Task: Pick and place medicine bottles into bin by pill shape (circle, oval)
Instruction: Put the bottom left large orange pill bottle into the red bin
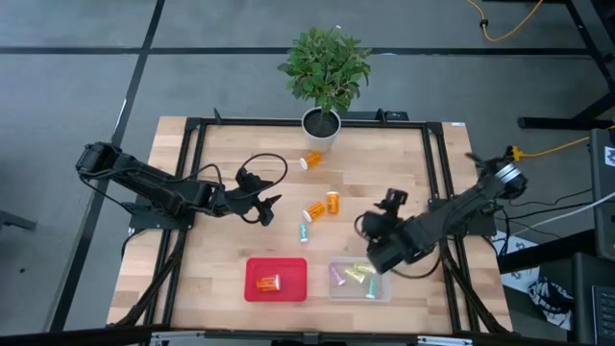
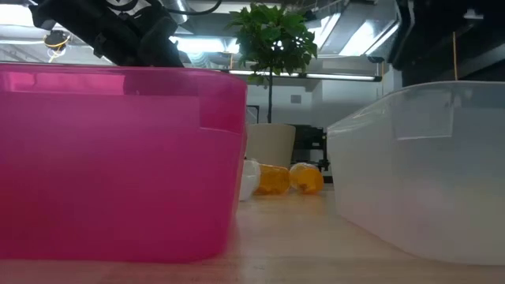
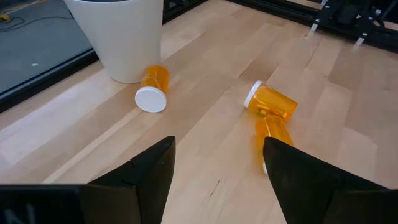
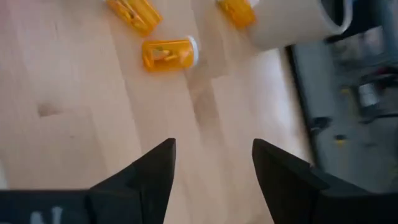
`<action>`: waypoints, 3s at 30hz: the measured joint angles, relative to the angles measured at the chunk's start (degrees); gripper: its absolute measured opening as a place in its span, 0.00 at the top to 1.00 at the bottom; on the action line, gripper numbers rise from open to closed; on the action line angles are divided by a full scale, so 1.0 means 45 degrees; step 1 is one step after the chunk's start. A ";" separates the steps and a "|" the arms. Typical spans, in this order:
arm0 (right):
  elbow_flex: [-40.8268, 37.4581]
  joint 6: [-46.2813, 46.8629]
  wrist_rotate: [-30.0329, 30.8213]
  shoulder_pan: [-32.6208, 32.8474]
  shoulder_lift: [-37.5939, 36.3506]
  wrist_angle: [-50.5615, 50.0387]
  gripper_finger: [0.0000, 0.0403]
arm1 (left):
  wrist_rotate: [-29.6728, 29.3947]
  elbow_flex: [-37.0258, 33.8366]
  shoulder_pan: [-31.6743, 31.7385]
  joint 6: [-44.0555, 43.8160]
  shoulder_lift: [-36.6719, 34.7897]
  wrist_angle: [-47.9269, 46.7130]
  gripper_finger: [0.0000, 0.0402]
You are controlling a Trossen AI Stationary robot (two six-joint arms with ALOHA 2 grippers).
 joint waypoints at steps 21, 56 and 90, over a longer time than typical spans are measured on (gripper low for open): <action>-1.1102 -0.7985 -0.3141 -0.2178 -0.7504 1.7798 0.47 | -0.0008 0.0000 0.0029 -0.0013 0.0000 0.0003 0.41; -1.6262 -1.0409 -0.5256 -0.4820 -1.5915 2.0243 0.47 | -0.0018 0.0000 0.0034 -0.0280 0.0068 0.0008 0.41; -1.6292 -0.9661 -0.3772 -0.6731 -1.6162 1.8595 0.47 | 0.3097 0.3835 0.1061 0.1414 0.4322 0.1158 0.41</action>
